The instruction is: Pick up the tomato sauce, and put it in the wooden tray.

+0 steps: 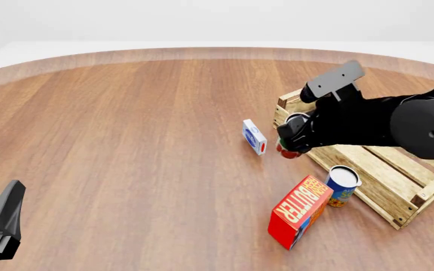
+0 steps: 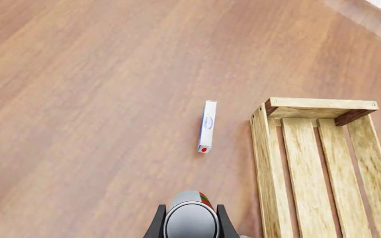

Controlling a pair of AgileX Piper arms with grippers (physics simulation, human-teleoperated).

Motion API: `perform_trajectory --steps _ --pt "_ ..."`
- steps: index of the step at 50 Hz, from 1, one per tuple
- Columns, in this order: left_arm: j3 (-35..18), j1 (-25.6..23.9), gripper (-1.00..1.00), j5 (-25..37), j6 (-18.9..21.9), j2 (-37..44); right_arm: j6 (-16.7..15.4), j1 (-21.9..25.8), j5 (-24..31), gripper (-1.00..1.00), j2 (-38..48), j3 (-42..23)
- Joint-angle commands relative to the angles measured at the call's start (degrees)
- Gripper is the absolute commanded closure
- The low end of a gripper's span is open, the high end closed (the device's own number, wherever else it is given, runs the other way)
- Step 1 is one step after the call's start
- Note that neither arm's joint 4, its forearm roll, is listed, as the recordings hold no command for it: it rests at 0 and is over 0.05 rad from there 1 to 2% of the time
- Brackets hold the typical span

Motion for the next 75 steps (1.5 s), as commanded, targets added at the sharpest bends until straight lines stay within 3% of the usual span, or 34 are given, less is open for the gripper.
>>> perform_trajectory --steps 1,12,16,17,28,33,38,43,47,62,75 --pt "0.0 0.0 -1.00 0.0 0.0 0.0 -1.3 -4.2 11.1 1.00 -5.6 -10.0" --pt "0.0 0.0 -1.00 0.0 0.0 0.0 -4.0 -10.3 14.7 1.00 -3.6 -15.4" --pt "0.0 0.0 -1.00 0.0 0.0 0.0 -3.4 -11.7 15.7 1.00 -1.6 -17.5" --pt "0.0 0.0 -1.00 0.0 0.0 0.0 -4.7 -13.3 15.1 1.00 -1.6 -17.6" --pt "0.0 0.0 -1.00 0.0 0.0 0.0 -2.4 -15.5 15.2 1.00 2.5 -19.7" --pt "0.0 0.0 -1.00 0.0 0.0 0.0 -4.3 -19.5 12.7 1.00 6.1 -19.4" --pt "0.0 0.0 -1.00 0.0 0.0 0.0 -3.0 -22.1 11.2 1.00 10.9 -20.9" --pt "0.0 0.0 -1.00 0.0 0.0 0.0 -4.4 -25.0 9.0 1.00 13.5 -20.4" --pt "0.0 0.0 -1.00 0.0 0.0 0.0 -3.5 -26.9 7.2 1.00 16.2 -19.9" --pt "0.0 0.0 -1.00 0.0 0.0 0.0 -2.8 -29.4 0.9 1.00 22.0 -15.8" --pt "0.0 0.0 -1.00 0.0 0.0 0.0 -4.6 -31.1 -5.0 1.00 28.0 -12.4"
